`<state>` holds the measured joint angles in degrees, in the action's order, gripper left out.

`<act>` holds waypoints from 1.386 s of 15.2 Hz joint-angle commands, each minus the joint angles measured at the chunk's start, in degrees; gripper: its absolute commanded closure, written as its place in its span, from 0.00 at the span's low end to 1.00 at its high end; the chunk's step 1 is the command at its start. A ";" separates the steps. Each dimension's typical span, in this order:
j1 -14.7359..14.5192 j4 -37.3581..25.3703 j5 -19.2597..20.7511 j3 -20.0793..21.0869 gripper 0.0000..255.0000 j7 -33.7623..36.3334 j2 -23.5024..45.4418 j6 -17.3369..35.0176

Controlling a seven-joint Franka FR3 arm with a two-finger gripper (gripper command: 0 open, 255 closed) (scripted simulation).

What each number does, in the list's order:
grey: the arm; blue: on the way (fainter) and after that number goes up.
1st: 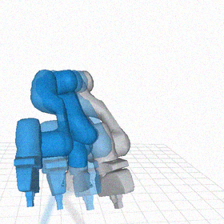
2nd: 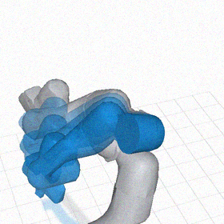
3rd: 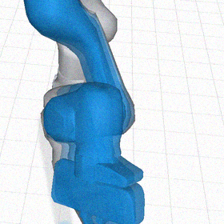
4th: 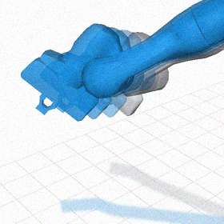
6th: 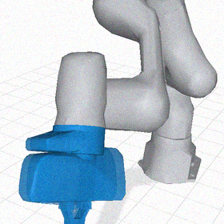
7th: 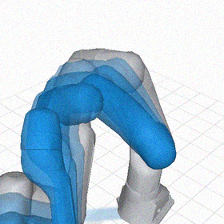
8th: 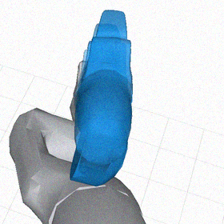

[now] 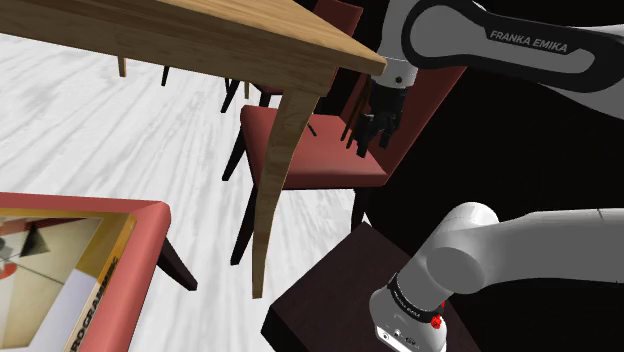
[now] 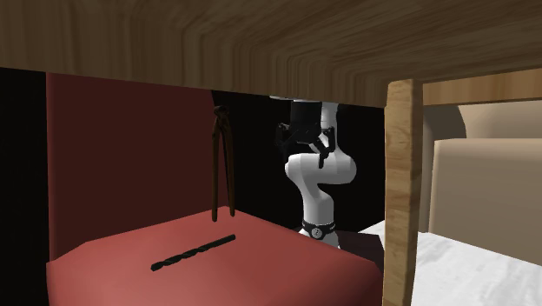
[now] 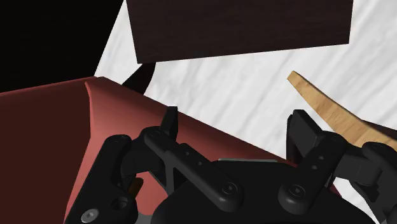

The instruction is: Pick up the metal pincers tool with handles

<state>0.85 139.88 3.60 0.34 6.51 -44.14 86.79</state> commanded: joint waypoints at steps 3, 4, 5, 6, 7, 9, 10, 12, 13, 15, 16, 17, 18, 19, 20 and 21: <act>0.84 -3.68 0.82 -1.33 0.00 -0.89 2.77 0.07; 1.22 -5.57 1.16 -1.98 0.00 -1.34 4.16 0.05; 1.57 -7.50 1.47 -2.62 0.00 -1.78 5.54 0.00; 1.90 -9.47 1.73 -3.25 0.00 -2.22 6.93 -0.09; 2.21 -11.47 1.96 -3.88 0.00 -2.67 8.32 -0.21; 2.78 -15.61 2.28 -5.12 0.00 -3.58 11.13 -0.56; 3.04 -17.74 2.39 -5.74 0.00 -4.04 12.55 -0.79; 3.53 -22.15 2.49 -6.97 0.00 -4.99 15.41 -1.35; 3.76 -24.43 2.48 -7.59 0.00 -5.48 16.87 -1.69; 4.20 -29.16 2.33 -8.84 0.00 -6.49 19.86 -2.48; 4.41 -31.62 2.20 -9.48 0.00 -7.01 21.38 -2.94; 4.62 -34.15 2.02 -10.13 0.00 -7.55 22.95 -3.44; 4.84 -36.75 1.79 -10.79 0.00 -8.11 24.54 -3.99; 5.07 -39.44 1.51 -11.45 0.00 -8.68 26.18 -4.60; 5.31 -42.22 1.17 -12.13 0.00 -9.27 27.87 -5.25; 5.49 -44.18 0.91 -12.60 0.00 -9.69 29.05 -5.73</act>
<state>6.15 98.07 4.80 -11.73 -2.74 -16.47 81.64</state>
